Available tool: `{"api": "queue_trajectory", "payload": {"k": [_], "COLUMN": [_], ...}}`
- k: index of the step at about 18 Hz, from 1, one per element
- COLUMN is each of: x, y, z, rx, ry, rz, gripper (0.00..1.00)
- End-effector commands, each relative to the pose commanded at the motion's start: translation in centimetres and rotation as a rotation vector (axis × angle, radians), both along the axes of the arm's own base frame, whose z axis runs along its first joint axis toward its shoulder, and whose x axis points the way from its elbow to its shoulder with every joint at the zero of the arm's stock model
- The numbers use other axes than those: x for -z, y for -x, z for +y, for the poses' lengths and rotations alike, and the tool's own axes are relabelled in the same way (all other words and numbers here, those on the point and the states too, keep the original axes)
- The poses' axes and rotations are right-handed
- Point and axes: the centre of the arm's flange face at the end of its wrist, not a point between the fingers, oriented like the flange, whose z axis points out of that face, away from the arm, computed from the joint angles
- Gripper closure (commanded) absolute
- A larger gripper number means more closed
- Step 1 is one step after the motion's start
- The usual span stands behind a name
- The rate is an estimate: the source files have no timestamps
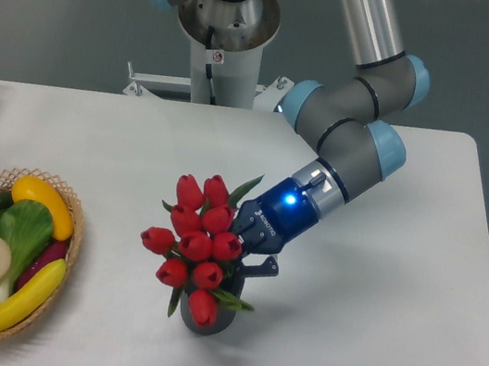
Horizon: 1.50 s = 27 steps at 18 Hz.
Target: Insert the flowers into the vase
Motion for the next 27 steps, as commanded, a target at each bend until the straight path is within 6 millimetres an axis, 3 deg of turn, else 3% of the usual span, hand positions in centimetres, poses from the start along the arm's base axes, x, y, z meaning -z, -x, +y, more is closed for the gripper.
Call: {"api": "queue_trajectory", "payload": {"k": [2,4,12,17,22,27], "x": [0.0,0.2,-0.3,-2.2,-7.1,-7.9], "y": [0.3,0.5,1.8,5.6,8.5,11.1], "z": [-0.4,-0.8,-2.3,-6.5,-8.6,-9.5], "rx": [-0.01,-0.018,-0.052,-0.149,-0.333,-0.432], "ry": [0.001,0.005,0.004,0.015,0.358,0.574], "rz": [-0.003,-0.01,-0.011,0.033,0.267,0.41], "gripper": [0.08,0.02,0.0,0.0,0.0,0.0]}}
